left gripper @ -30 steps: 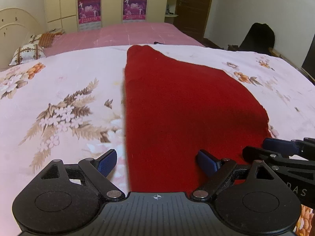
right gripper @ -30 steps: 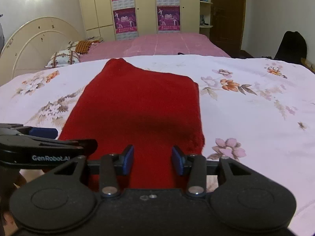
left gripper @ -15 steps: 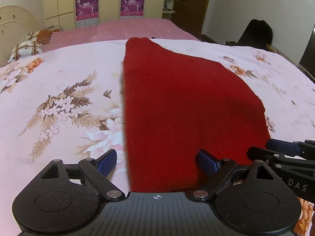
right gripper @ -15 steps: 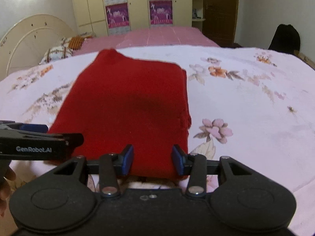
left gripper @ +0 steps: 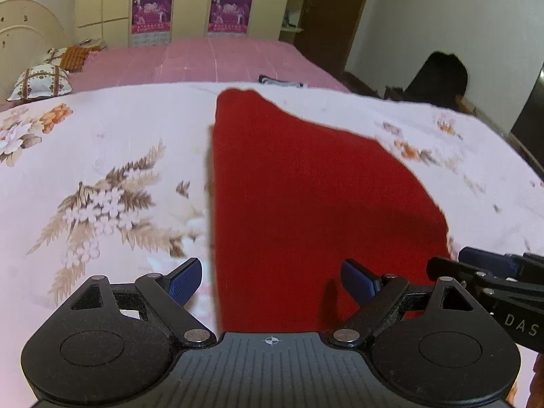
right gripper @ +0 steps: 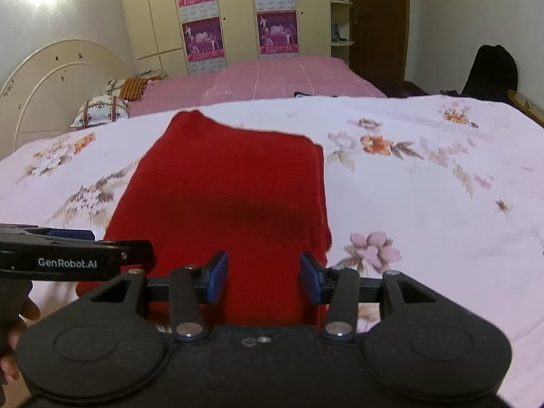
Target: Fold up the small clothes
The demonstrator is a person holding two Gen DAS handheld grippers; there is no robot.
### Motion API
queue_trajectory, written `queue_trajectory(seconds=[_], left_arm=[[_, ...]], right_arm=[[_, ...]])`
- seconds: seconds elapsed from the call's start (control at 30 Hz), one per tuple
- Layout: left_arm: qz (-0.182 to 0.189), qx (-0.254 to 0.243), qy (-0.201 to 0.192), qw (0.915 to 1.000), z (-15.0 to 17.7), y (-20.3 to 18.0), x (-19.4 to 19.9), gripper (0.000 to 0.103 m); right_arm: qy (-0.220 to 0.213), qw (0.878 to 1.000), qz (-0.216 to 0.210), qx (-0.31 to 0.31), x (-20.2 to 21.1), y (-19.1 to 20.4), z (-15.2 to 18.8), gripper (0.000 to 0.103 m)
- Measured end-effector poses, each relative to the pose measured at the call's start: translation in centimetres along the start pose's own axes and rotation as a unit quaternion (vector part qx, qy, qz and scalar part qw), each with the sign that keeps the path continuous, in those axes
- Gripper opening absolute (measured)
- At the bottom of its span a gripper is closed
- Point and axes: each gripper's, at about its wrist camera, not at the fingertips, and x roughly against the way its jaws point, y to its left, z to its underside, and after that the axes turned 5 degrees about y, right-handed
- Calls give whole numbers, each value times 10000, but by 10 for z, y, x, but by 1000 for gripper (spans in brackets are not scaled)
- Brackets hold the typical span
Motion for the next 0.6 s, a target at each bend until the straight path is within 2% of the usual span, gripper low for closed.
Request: queue_trajectory(seconds=[0.23, 0.33, 0.6], left_arm=[[-32, 269, -77, 9996, -19, 13, -11, 88], [-26, 435, -27, 9990, -26, 20, -22, 88], [341, 441, 77, 9984, -36, 27, -50, 88]], right_arm=[[-128, 9999, 31, -76, -9, -6, -22, 54], [-164, 9998, 63, -48, -16, -8, -32, 61], [-15, 9996, -70, -267, -49, -25, -48, 66]])
